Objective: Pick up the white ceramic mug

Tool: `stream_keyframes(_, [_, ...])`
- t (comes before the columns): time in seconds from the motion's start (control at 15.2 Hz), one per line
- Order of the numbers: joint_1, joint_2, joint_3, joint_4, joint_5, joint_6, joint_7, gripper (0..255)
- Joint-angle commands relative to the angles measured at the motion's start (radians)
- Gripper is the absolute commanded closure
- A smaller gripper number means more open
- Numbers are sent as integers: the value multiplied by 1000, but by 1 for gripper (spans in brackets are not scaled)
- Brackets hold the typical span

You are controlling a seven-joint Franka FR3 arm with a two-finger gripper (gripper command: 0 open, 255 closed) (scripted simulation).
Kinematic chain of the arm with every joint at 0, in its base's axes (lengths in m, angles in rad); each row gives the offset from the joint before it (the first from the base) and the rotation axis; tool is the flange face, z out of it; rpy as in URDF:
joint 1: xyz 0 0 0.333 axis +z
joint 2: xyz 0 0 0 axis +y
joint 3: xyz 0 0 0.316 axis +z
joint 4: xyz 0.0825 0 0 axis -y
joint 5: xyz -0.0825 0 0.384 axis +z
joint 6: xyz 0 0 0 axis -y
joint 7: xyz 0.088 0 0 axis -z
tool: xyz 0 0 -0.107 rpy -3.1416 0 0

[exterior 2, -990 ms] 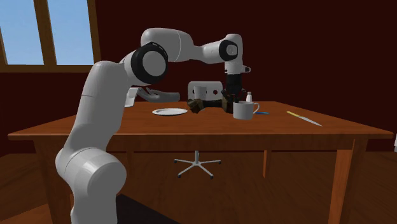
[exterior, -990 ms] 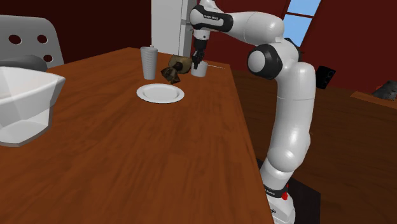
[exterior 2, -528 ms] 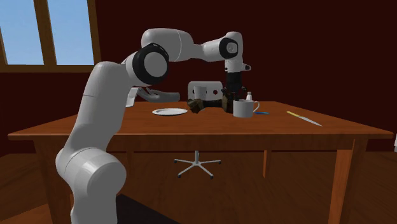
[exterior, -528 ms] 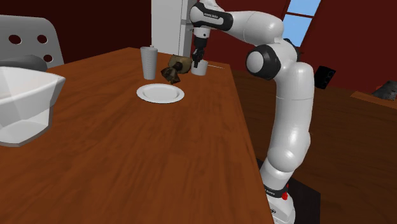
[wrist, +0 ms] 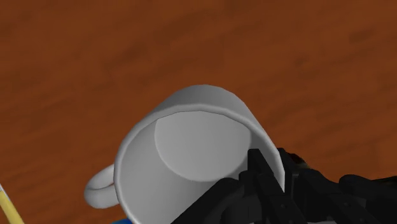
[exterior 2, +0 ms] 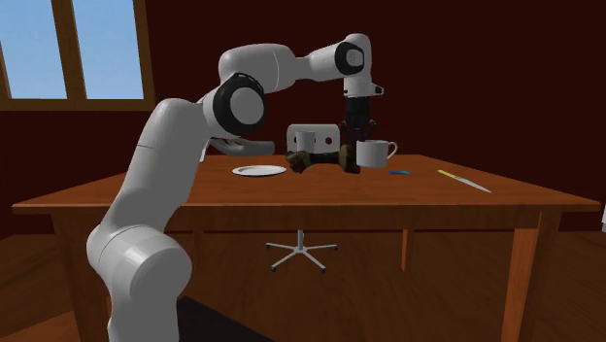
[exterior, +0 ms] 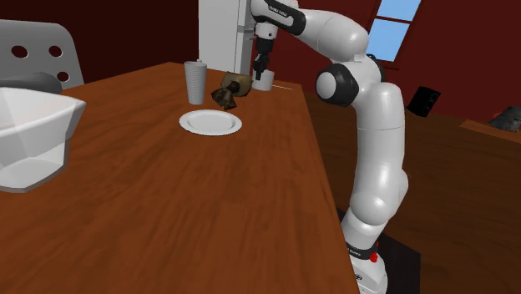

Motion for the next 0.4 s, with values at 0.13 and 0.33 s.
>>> stream_keyframes(0.13, [-31,81,3,194,23,-113,0,255])
stream_keyframes(0.33, [-47,119,7,276,34,-157,2,255])
